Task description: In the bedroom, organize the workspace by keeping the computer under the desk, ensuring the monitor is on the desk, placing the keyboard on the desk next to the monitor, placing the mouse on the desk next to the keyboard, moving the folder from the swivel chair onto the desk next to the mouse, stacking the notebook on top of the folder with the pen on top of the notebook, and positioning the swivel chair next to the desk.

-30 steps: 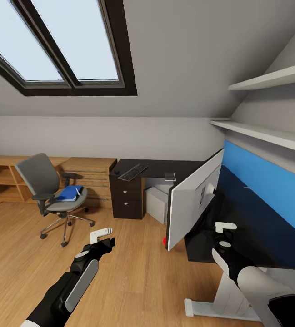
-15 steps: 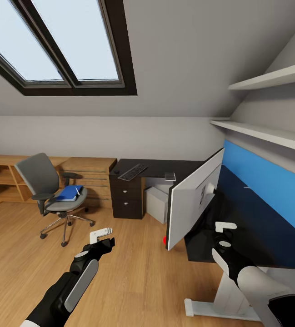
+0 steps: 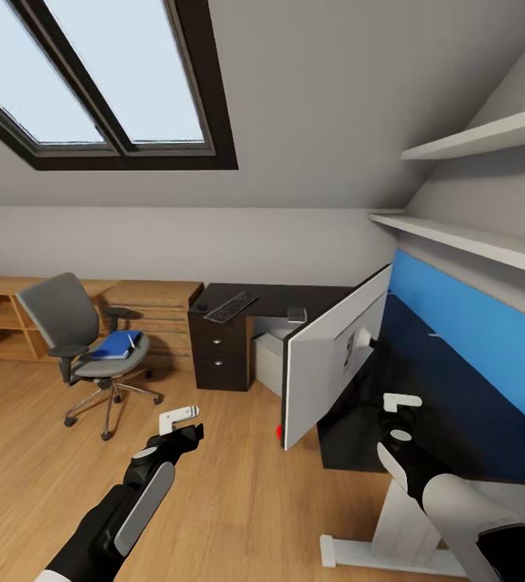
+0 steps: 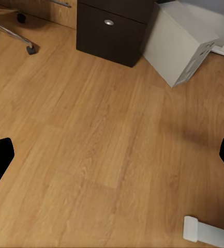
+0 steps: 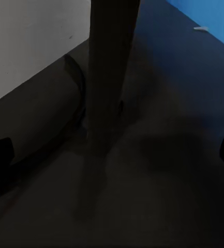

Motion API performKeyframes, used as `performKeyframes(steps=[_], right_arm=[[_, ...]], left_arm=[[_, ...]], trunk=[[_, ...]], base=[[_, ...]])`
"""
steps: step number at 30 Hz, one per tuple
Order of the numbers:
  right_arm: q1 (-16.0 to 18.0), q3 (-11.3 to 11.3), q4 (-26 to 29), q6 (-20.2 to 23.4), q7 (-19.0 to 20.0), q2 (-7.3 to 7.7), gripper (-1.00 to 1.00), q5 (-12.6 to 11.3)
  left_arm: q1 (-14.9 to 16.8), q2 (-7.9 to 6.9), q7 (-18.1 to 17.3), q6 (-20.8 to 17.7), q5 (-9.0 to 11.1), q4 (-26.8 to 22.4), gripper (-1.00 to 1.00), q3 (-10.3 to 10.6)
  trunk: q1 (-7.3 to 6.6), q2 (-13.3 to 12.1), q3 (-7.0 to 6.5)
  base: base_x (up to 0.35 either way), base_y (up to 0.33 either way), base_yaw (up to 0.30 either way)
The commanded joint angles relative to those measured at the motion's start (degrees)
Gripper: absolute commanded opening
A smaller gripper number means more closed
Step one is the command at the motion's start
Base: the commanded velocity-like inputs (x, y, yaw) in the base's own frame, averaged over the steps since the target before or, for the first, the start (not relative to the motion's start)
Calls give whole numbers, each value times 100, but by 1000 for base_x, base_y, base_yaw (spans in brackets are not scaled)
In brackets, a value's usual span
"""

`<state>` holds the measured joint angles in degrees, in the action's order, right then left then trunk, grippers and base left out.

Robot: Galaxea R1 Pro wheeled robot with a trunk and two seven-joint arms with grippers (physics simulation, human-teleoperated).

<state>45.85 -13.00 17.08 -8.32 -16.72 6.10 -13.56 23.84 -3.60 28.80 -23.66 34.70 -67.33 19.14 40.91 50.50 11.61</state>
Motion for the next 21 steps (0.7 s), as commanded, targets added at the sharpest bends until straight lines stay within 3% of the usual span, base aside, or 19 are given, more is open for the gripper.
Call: performKeyframes(steps=[1, 21], right_arm=[[7, -50, -2, -26, -24, 4, 100, -60], [7, -46, -12, -21, -24, 6, 100, -59]], left_arm=[[6, -7, 56, -7, 52, -9, 100, 20], [6, -42, 56, -9, 44, 17, 100, 28]], trunk=[[1, 6, 9], [1, 6, 9]], base=[[18, -37, 0], [140, -33, 0]])
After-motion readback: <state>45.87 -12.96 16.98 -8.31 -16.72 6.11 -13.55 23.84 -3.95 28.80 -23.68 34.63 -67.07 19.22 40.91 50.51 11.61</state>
